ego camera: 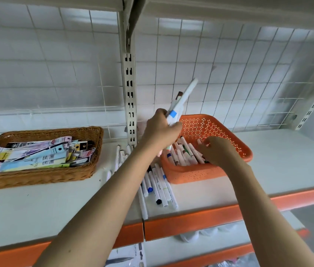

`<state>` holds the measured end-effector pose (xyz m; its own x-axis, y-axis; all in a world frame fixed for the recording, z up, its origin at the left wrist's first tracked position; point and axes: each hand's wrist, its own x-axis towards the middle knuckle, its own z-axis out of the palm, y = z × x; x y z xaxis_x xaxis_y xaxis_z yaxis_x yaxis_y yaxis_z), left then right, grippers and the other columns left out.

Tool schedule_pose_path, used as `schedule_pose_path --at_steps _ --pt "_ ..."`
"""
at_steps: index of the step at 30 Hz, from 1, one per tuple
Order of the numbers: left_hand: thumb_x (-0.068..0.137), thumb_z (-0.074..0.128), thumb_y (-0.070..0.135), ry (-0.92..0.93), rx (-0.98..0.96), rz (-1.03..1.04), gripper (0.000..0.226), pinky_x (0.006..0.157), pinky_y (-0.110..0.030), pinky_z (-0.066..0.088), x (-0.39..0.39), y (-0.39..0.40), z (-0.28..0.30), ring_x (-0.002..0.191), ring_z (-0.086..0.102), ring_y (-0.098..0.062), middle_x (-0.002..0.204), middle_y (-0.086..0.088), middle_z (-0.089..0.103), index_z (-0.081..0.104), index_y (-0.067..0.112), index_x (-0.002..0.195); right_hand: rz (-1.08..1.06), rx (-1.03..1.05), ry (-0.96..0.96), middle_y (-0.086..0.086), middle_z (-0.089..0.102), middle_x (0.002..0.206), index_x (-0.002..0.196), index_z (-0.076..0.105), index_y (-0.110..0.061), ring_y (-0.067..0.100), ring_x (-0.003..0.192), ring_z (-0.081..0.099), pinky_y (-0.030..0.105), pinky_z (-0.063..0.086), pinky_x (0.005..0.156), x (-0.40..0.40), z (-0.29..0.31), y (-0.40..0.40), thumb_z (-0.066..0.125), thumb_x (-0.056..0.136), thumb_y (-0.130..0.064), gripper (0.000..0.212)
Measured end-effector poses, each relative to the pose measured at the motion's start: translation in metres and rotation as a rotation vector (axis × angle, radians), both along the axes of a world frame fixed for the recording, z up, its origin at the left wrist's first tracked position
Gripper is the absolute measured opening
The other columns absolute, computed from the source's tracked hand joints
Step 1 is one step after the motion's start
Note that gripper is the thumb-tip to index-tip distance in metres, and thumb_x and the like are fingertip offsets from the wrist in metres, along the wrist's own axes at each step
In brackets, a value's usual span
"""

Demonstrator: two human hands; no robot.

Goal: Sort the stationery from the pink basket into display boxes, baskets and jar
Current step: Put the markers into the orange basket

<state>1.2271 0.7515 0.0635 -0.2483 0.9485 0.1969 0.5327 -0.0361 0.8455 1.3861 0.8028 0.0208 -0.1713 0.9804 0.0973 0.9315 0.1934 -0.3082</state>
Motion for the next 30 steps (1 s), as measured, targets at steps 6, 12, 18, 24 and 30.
schedule_pose_path --at_steps 6,12,18,24,30 --pt "0.091 0.053 0.019 -0.251 -0.193 0.026 0.037 0.04 -0.016 0.036 0.045 0.06 -0.014 0.064 0.048 -0.005 0.102 -0.003 0.053 0.039 0.009 0.124 -0.067 0.171 0.101 0.013 0.064 0.097 0.102 0.063 -0.005 0.021 0.075 0.046 0.027 0.03 0.062 0.026 -0.013 -0.005 0.047 0.095 -0.021 0.024" --pt "0.089 0.056 0.01 -0.052 -0.343 0.141 0.046 0.028 -0.015 0.031 0.05 0.066 -0.056 0.055 0.05 -0.008 0.101 -0.008 0.059 0.04 0.002 0.132 -0.026 0.21 0.131 0.014 0.061 0.091 0.092 0.061 -0.002 0.024 0.073 0.05 0.027 0.03 0.059 0.027 -0.02 -0.001 0.047 0.094 -0.019 0.022" --pt "0.09 0.056 0.013 0.514 -0.442 0.089 0.026 0.077 -0.026 0.05 0.043 0.062 -0.055 0.096 0.061 -0.023 0.108 -0.012 0.062 0.056 -0.001 0.113 0.014 0.225 0.13 0.015 0.063 0.091 0.092 0.062 -0.002 0.027 0.076 0.053 0.029 0.033 0.06 0.027 -0.024 -0.003 0.046 0.095 -0.022 0.026" --pt "0.086 0.059 0.009 0.7 -0.421 0.032 0.018 0.057 -0.022 0.043 0.035 0.053 -0.033 0.074 0.059 -0.016 0.086 -0.007 0.059 0.059 -0.001 0.101 0.064 0.212 0.13 0.013 0.064 0.097 0.098 0.064 -0.004 0.027 0.082 0.057 0.03 0.039 0.063 0.025 -0.023 -0.008 0.048 0.093 -0.019 0.022" --pt "0.09 0.059 0.027 0.635 -0.23 0.106 0.022 0.059 -0.029 0.043 0.003 0.012 -0.027 0.056 0.051 -0.014 0.066 -0.001 0.052 0.058 0.007 0.08 0.124 0.251 0.169 0.012 0.065 0.097 0.098 0.066 -0.005 0.027 0.083 0.057 0.033 0.042 0.068 0.008 -0.022 -0.021 0.049 0.092 -0.014 0.02"
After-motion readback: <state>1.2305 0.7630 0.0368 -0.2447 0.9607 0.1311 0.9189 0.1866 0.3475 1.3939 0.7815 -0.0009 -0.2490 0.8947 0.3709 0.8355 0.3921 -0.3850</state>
